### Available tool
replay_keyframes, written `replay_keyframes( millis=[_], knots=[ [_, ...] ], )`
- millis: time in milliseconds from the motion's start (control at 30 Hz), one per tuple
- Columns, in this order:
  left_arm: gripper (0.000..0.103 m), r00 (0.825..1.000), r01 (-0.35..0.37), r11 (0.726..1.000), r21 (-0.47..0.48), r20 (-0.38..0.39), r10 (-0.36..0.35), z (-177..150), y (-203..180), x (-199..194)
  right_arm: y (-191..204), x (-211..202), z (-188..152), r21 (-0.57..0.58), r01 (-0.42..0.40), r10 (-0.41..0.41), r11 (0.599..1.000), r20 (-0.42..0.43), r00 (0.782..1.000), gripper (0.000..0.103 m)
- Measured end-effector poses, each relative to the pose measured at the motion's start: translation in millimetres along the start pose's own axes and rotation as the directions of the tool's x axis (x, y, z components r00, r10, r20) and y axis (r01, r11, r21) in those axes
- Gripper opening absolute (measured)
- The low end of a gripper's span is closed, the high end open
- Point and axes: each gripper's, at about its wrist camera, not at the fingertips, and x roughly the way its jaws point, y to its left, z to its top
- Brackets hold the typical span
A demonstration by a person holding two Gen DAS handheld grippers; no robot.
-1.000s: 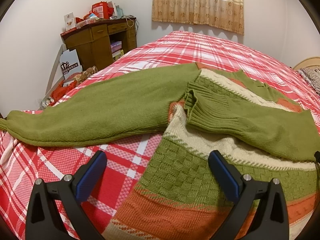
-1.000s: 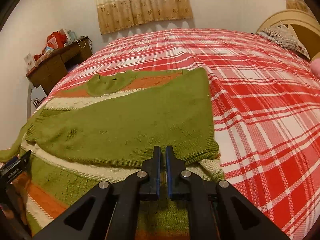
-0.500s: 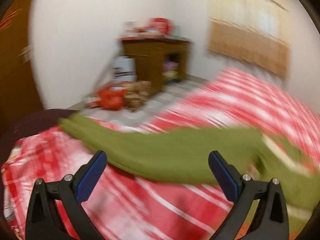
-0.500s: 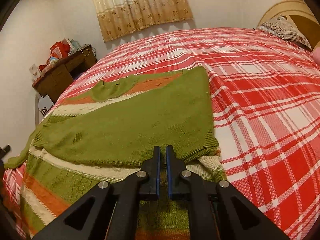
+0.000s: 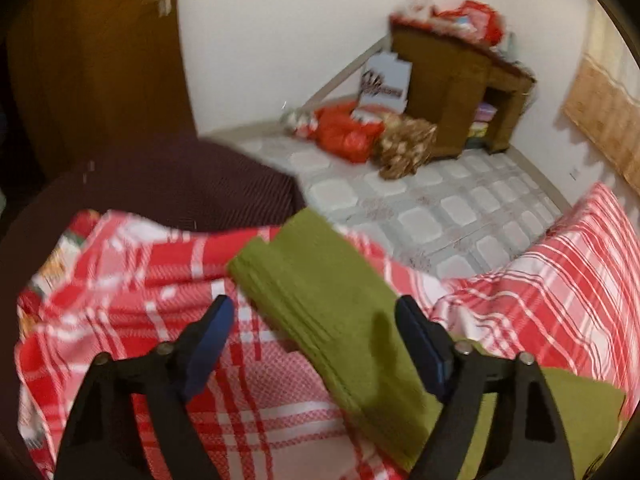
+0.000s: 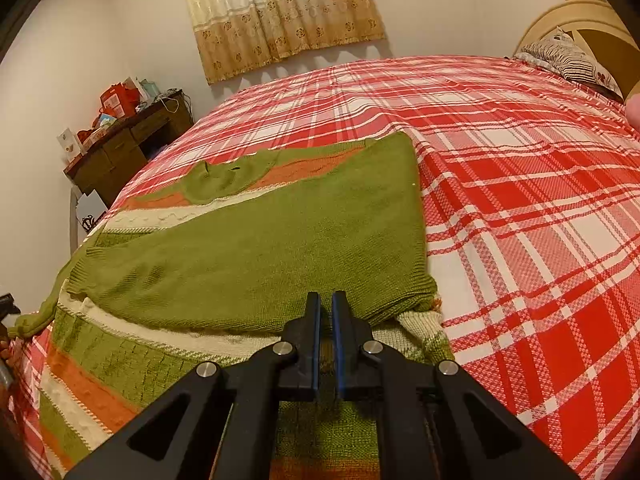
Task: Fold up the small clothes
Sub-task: 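Close the left tool on the other sleeve cuff and lift it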
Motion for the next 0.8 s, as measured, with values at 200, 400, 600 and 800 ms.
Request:
replay_keyframes(
  millis=[200, 400, 600, 800],
  knots=[
    [0.075, 0.999, -0.044, 0.999, 0.017, 0.007, 0.044, -9, -10, 7, 0, 0, 0, -0.006, 0.007, -0.007, 1.000, -0.001, 1.000, 0.006],
    [0.031, 0.998, -0.023, 0.995, 0.092, 0.053, 0.019, -7, -25, 2, 1, 0, 0, -0.001, 0.004, -0.004, 1.000, 0.001, 1.000, 0.006],
    [0.010, 0.997, -0.012, 0.993, 0.116, 0.074, 0.003, -7, -31, -8, 0, 1, 0, 0.008, -0.005, 0.005, 1.000, 0.003, 1.000, 0.006],
    [0.009, 0.958, 0.069, 0.956, 0.286, 0.247, -0.143, -32, -73, -72, -2, 0, -1, 0.016, -0.014, 0.013, 1.000, 0.005, 1.000, 0.006]
  ],
)
